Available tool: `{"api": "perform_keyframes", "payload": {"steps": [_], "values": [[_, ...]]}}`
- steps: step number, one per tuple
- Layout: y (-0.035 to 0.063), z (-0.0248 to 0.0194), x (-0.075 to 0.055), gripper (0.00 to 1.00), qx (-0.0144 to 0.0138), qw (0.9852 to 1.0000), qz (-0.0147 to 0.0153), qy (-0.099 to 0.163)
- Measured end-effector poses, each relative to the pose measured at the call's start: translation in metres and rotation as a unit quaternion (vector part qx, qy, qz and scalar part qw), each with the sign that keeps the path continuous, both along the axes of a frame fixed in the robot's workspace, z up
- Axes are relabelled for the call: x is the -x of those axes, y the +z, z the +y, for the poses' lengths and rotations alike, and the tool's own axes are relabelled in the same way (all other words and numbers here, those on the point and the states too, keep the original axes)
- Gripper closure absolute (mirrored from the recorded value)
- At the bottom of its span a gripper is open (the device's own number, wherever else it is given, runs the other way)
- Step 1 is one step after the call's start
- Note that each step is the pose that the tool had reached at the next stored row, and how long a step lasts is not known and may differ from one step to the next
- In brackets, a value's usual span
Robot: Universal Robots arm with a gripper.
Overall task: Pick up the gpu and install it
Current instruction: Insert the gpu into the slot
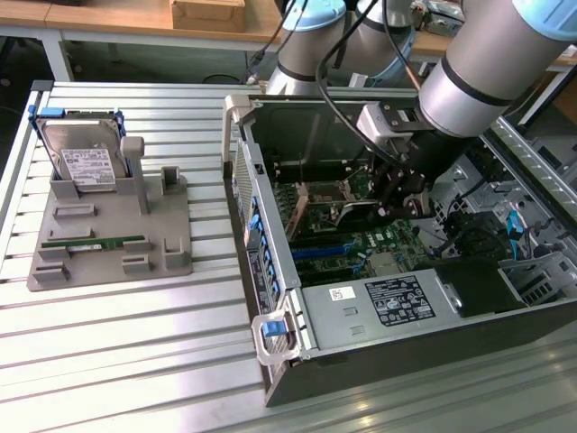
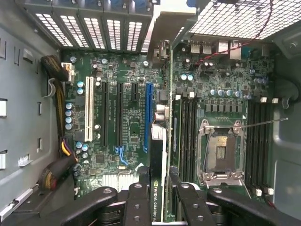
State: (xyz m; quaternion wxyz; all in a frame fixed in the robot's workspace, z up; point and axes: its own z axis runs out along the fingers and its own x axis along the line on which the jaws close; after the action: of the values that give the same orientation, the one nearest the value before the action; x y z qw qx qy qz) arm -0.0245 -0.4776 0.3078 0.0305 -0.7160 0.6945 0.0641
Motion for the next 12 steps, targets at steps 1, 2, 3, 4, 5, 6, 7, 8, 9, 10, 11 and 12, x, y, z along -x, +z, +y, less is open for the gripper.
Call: {"api": "perform_keyframes", "payload": {"steps": [1, 2, 3, 4, 5, 6, 7, 8, 9, 10, 11, 12], "values": [[-0.0011, 0.0000, 0.000, 0.73, 0.0000, 1.0000, 0.0000, 0.000], [-0.0028, 0.0000, 0.000, 0.73, -0.0001, 1.0000, 0.0000, 0.000], [-0.0036, 0.0000, 0.000, 0.73, -0.0002, 1.0000, 0.0001, 0.000], [-0.0044, 0.0000, 0.000, 0.73, -0.0002, 1.0000, 0.0001, 0.000], [-0.0067, 0.0000, 0.000, 0.73, -0.0002, 1.0000, 0.0001, 0.000], [-0.0082, 0.0000, 0.000, 0.73, -0.0002, 1.0000, 0.0001, 0.000], [-0.0107, 0.0000, 0.000, 0.73, -0.0002, 1.0000, 0.0001, 0.000], [-0.0119, 0.0000, 0.001, 0.73, -0.0002, 1.0000, 0.0001, 0.000], [-0.0125, 0.0000, 0.001, 0.73, -0.0001, 1.0000, 0.0001, 0.000], [-0.0137, 0.0000, 0.002, 0.73, -0.0002, 1.0000, 0.0000, 0.000], [-0.0148, 0.0000, 0.004, 0.73, -0.0002, 1.0000, 0.0001, 0.000], [-0.0157, 0.0000, 0.005, 0.73, -0.0002, 1.0000, 0.0001, 0.000]]}}
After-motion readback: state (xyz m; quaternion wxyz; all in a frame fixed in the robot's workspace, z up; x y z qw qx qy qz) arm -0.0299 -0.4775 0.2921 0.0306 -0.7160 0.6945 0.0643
